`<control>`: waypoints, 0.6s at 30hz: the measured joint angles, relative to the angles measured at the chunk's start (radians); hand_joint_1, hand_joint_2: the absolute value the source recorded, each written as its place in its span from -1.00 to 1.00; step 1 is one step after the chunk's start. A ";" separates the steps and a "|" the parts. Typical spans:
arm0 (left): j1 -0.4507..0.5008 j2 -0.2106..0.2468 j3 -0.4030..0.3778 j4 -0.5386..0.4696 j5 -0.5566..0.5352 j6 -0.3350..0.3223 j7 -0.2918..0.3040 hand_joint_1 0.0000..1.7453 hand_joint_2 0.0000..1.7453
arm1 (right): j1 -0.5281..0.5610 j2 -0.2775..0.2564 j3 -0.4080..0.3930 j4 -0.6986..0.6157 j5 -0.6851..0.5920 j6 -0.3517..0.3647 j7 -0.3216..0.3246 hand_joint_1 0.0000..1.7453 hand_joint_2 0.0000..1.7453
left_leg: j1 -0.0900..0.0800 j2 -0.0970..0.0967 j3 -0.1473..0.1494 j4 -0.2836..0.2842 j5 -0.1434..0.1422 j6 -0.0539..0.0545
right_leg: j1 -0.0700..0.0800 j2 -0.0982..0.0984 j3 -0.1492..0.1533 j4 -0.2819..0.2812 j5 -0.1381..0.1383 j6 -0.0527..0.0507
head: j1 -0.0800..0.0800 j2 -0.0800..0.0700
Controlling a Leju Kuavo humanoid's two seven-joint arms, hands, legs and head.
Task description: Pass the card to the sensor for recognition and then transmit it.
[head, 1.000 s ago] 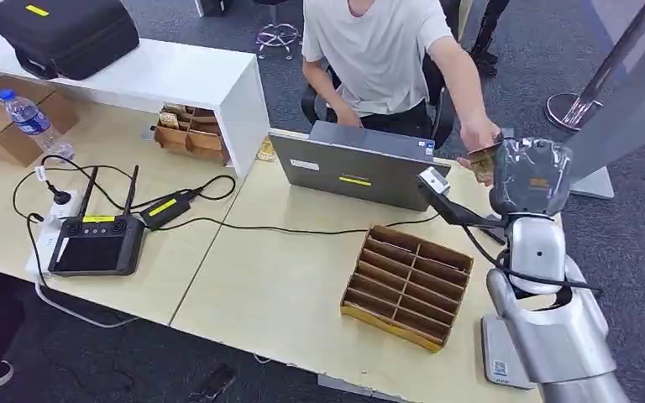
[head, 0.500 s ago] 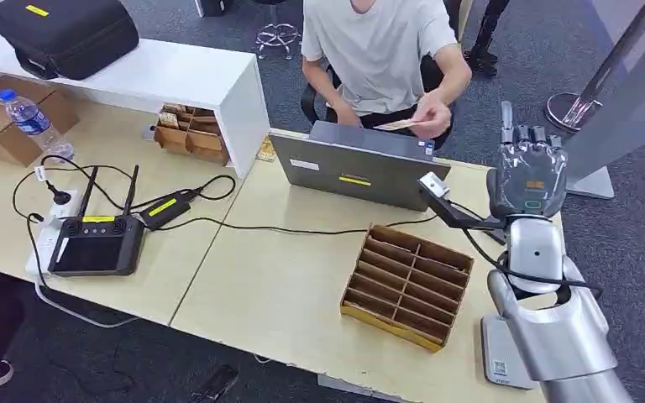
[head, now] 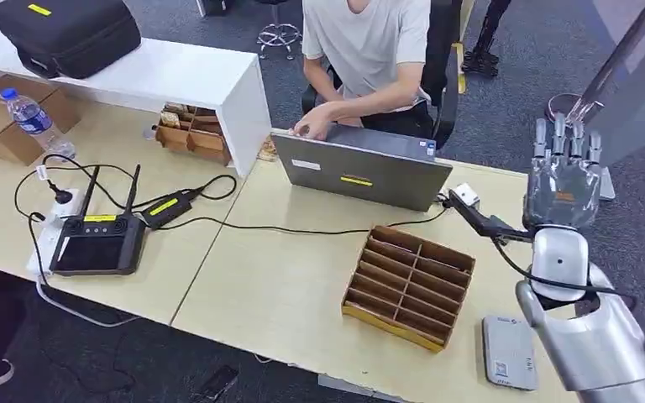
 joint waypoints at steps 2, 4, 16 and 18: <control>0.002 0.001 0.003 0.000 0.002 0.000 0.000 -1.00 1.00 | 0.000 -0.049 0.005 -0.002 0.000 0.019 0.015 -1.00 1.00 | 0.000 0.000 0.000 0.000 0.000 0.000 | 0.000 0.000 0.000 0.000 0.000 0.000 | 0.000 0.000; 0.002 0.002 0.010 0.000 0.009 0.001 -0.002 -1.00 1.00 | 0.001 -0.101 0.009 -0.005 0.000 0.035 0.031 -1.00 1.00 | 0.000 0.000 0.000 0.001 0.000 0.000 | 0.000 0.000 0.000 0.000 0.000 0.000 | 0.000 0.000; 0.020 0.025 0.062 0.000 0.029 -0.025 -0.026 -1.00 1.00 | 0.106 -0.402 -0.166 -0.047 0.000 0.114 0.055 -1.00 1.00 | 0.000 -0.002 -0.002 0.001 -0.001 0.001 | 0.000 -0.002 0.000 -0.001 -0.001 0.001 | 0.000 0.000; 0.023 0.035 0.070 0.000 0.028 -0.045 -0.034 -1.00 1.00 | 0.135 -0.426 -0.210 -0.055 0.000 0.131 0.066 -1.00 1.00 | 0.000 -0.002 -0.002 0.001 -0.002 0.001 | 0.000 -0.002 -0.001 -0.001 -0.001 0.001 | 0.000 0.000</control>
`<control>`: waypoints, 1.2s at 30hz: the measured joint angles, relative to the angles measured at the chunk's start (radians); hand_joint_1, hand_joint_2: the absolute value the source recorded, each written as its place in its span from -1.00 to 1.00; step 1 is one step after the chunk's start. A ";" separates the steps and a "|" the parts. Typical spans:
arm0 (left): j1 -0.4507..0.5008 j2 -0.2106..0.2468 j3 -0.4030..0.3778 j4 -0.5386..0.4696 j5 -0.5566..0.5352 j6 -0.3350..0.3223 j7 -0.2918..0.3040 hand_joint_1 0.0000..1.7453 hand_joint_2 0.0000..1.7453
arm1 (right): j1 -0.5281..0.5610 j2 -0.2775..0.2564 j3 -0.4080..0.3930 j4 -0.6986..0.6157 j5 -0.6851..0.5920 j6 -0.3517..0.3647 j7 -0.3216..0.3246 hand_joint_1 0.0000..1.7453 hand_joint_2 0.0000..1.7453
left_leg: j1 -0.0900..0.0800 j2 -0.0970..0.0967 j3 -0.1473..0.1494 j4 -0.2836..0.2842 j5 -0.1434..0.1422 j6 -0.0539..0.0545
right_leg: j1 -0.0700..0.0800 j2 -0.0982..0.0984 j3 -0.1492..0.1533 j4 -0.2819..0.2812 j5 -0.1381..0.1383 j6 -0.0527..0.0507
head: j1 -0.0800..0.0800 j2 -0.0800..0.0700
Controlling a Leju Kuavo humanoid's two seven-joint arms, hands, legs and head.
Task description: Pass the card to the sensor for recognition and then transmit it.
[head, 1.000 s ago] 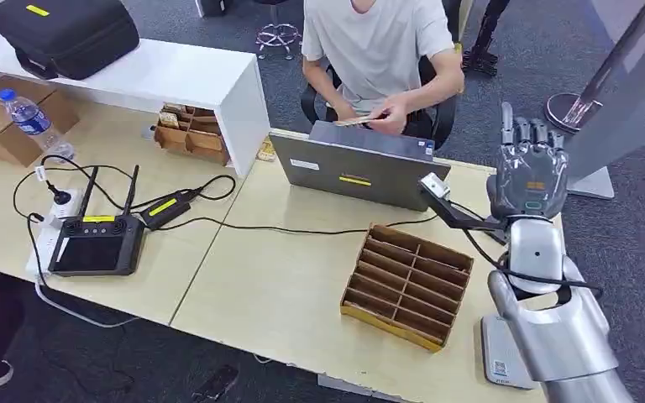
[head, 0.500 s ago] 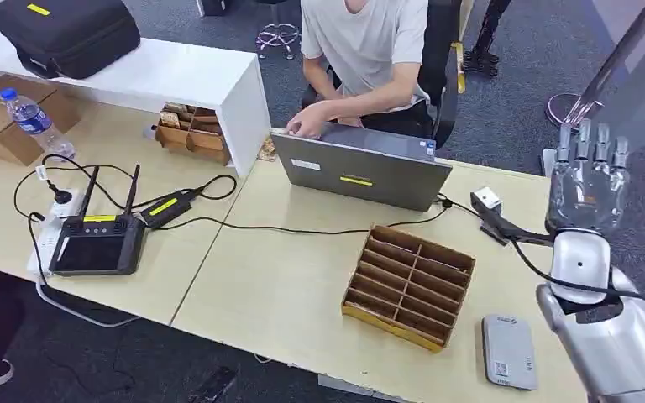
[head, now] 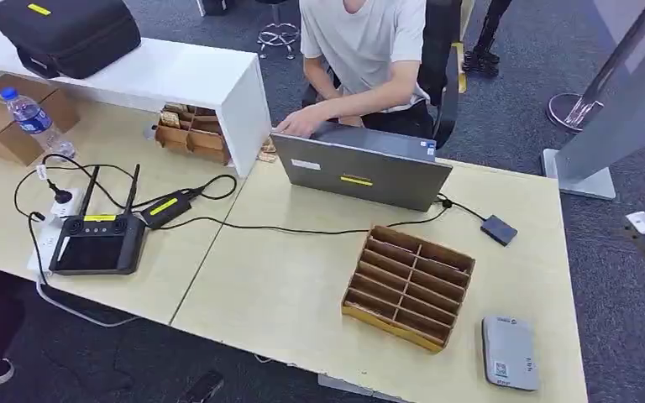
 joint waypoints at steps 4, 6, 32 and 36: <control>0.001 0.013 0.012 0.000 0.003 -0.010 -0.004 -1.00 1.00 | 0.061 -0.043 -0.081 -0.002 0.000 0.037 0.020 -1.00 1.00 | 0.000 0.000 0.000 0.000 0.000 0.000 | 0.000 0.000 0.000 0.000 0.000 0.000 | 0.000 0.000; 0.001 0.017 0.018 0.000 0.003 -0.010 -0.004 -1.00 1.00 | 0.087 -0.056 -0.112 0.001 0.000 0.050 0.027 -1.00 1.00 | 0.000 0.001 0.000 0.000 0.000 0.000 | 0.000 0.001 0.000 0.000 0.000 0.000 | 0.000 0.000; 0.001 0.019 0.057 0.000 -0.036 -0.013 0.018 -1.00 1.00 | 0.591 0.028 -0.706 0.309 0.000 0.252 0.084 -1.00 1.00 | 0.000 -0.002 0.000 -0.001 -0.001 0.002 | 0.000 -0.002 0.000 -0.001 -0.002 0.001 | 0.000 0.000; 0.000 0.019 0.057 0.000 -0.039 -0.013 0.021 -1.00 1.00 | 0.611 0.067 -0.736 0.369 0.000 0.221 0.079 -1.00 1.00 | 0.000 0.000 0.001 -0.001 -0.002 0.002 | 0.000 0.001 0.000 -0.001 -0.002 0.001 | 0.000 0.000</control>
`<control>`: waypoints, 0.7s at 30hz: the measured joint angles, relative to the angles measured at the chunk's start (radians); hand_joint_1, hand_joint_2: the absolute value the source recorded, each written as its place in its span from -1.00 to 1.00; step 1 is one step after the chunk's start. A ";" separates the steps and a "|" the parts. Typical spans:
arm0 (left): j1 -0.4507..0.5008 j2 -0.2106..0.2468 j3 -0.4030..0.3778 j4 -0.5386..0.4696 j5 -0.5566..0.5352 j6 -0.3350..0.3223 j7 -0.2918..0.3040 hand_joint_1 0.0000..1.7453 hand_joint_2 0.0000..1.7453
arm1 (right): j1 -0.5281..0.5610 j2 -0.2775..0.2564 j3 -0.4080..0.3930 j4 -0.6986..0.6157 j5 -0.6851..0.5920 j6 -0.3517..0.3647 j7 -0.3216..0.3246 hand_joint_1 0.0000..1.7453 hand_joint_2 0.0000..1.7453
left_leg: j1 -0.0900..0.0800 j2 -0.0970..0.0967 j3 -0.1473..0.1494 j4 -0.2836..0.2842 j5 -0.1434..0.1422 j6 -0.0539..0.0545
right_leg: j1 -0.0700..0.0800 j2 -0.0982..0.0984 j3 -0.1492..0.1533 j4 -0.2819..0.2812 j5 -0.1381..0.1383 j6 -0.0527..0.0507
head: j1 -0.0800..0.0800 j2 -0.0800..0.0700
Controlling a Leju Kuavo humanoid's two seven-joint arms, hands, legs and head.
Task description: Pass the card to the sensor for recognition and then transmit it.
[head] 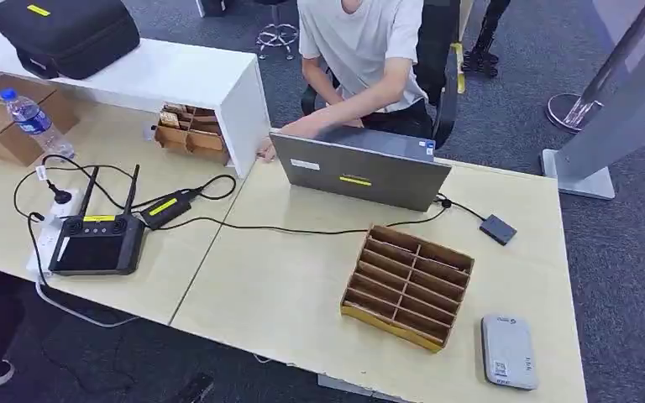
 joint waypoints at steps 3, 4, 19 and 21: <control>0.001 0.000 0.002 0.000 -0.003 0.000 0.002 -1.00 1.00 | 0.017 0.040 -0.023 0.061 0.000 -0.044 -0.009 -1.00 1.00 | 0.000 0.000 -0.001 0.000 0.000 0.000 | 0.001 -0.001 0.000 0.000 0.000 0.000 | 0.001 0.000; 0.001 0.000 0.002 0.000 -0.003 0.000 0.003 -1.00 1.00 | 0.023 0.055 -0.029 0.080 0.000 -0.056 -0.013 -1.00 1.00 | 0.000 0.000 -0.001 0.000 0.000 0.000 | 0.000 -0.001 0.000 0.000 0.000 0.000 | 0.000 0.000; -0.001 -0.002 0.032 0.000 -0.002 0.013 0.013 -1.00 1.00 | 0.044 0.251 -0.073 0.273 0.000 -0.134 -0.071 -1.00 1.00 | 0.002 0.001 0.000 -0.001 0.000 -0.001 | 0.002 0.000 0.000 0.000 -0.001 -0.001 | 0.000 0.000; -0.001 -0.001 0.033 0.000 -0.004 0.015 0.019 -1.00 1.00 | 0.036 0.276 -0.074 0.301 0.000 -0.144 -0.082 -1.00 1.00 | 0.002 0.001 0.000 -0.001 0.000 -0.001 | 0.002 0.000 0.000 0.000 -0.001 -0.001 | 0.000 0.000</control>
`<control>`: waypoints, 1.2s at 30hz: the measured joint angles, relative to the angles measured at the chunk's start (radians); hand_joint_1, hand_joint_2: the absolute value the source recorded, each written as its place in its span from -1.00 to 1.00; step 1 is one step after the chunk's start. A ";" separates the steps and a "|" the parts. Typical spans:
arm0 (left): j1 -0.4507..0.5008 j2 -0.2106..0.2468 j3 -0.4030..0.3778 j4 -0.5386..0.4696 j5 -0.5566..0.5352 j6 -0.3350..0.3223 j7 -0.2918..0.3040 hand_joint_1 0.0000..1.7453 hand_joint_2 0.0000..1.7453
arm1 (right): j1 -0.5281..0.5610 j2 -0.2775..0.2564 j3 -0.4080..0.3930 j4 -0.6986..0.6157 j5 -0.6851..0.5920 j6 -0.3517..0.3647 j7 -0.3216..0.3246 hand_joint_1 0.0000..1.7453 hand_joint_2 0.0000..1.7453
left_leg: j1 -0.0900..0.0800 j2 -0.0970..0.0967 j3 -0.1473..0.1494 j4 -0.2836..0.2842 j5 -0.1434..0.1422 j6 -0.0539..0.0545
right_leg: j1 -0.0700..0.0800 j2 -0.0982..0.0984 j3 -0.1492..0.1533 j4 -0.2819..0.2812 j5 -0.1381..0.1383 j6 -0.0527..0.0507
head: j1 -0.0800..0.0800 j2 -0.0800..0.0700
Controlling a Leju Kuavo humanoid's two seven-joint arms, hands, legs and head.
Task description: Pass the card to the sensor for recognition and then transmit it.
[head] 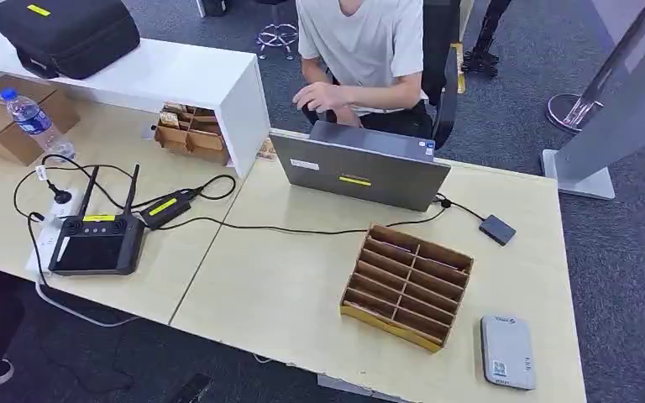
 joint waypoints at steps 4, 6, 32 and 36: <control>0.000 0.000 0.007 0.000 -0.010 0.000 0.012 -1.00 1.00 | -0.017 0.060 -0.021 0.059 0.000 -0.030 -0.034 -1.00 1.00 | 0.000 0.000 0.000 0.000 0.000 0.000 | 0.000 0.000 0.000 0.000 0.000 0.000 | 0.000 0.000; 0.000 0.000 0.011 0.000 -0.014 0.004 0.014 -1.00 1.00 | -0.024 0.085 -0.027 0.077 0.000 -0.028 -0.037 -1.00 1.00 | 0.000 0.000 0.000 0.000 0.000 0.000 | 0.000 0.000 0.000 0.000 0.000 0.000 | -0.001 0.000; -0.002 -0.004 0.017 0.000 -0.044 0.095 0.093 -1.00 -1.00 | -0.057 0.310 -0.118 0.140 -0.001 -0.007 -0.064 -1.00 1.00 | 0.001 0.000 0.000 0.000 0.000 0.000 | 0.000 0.000 0.001 0.000 0.000 -0.001 | 0.000 0.000; -0.002 -0.008 0.017 0.000 -0.051 0.117 0.105 -1.00 1.00 | -0.066 0.362 -0.167 0.138 0.000 0.003 -0.072 -1.00 1.00 | 0.001 0.000 0.000 0.000 0.000 0.000 | 0.001 0.000 0.001 0.000 0.000 -0.001 | 0.000 0.000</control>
